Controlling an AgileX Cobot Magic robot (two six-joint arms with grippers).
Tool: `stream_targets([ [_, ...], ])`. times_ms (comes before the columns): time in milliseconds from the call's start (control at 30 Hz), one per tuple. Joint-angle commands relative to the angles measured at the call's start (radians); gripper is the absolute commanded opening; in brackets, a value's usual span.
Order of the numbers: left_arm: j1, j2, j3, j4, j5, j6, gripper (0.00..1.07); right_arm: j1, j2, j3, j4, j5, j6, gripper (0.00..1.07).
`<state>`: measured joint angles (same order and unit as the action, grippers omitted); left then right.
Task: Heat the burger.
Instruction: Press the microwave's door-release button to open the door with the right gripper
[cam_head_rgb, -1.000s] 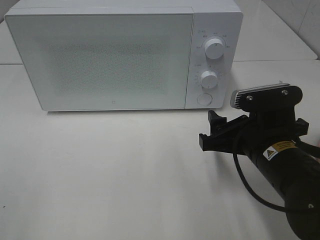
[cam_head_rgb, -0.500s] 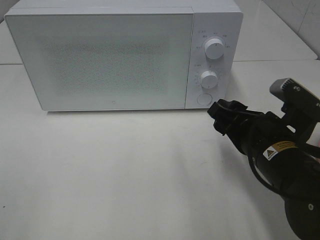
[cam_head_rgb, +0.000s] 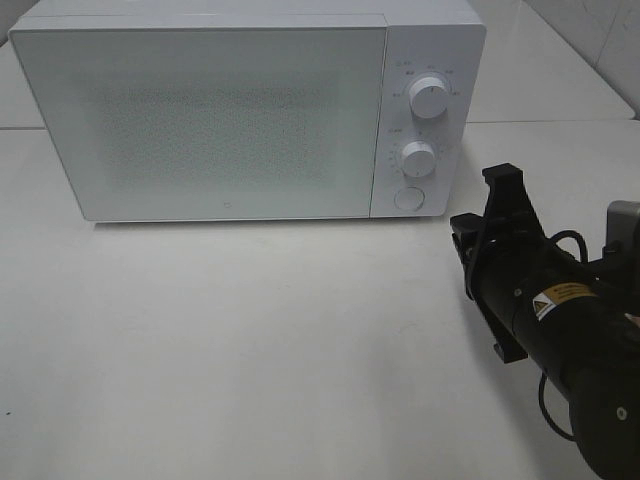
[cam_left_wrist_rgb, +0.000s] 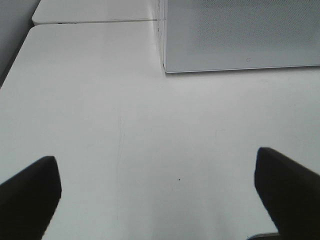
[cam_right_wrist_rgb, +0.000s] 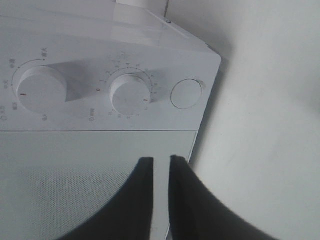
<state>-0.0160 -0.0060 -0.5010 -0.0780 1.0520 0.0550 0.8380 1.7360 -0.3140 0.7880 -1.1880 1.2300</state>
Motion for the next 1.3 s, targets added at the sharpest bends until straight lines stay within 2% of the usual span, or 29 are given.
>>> stream_targets([
  [33, -0.005, -0.025, 0.004, -0.003, -0.014, -0.003, 1.0, 0.004, -0.002, -0.004, 0.0, 0.033, 0.068, 0.03],
  [67, -0.005, -0.025, 0.004, -0.003, -0.014, -0.003, 1.0, 0.004, -0.002, -0.004, 0.0, 0.048, 0.087, 0.0],
  [433, -0.005, -0.025, 0.004, -0.003, -0.014, -0.003, 1.0, 0.001, -0.002, -0.004, 0.0, 0.092, 0.169, 0.0],
  [833, -0.005, -0.025, 0.004, -0.003, -0.014, -0.003, 1.0, -0.001, 0.099, -0.109, -0.02, 0.129, 0.172, 0.0],
  [1300, -0.005, -0.025, 0.004, -0.003, -0.014, -0.003, 1.0, -0.194, 0.177, -0.252, -0.211, 0.238, 0.156, 0.0],
])
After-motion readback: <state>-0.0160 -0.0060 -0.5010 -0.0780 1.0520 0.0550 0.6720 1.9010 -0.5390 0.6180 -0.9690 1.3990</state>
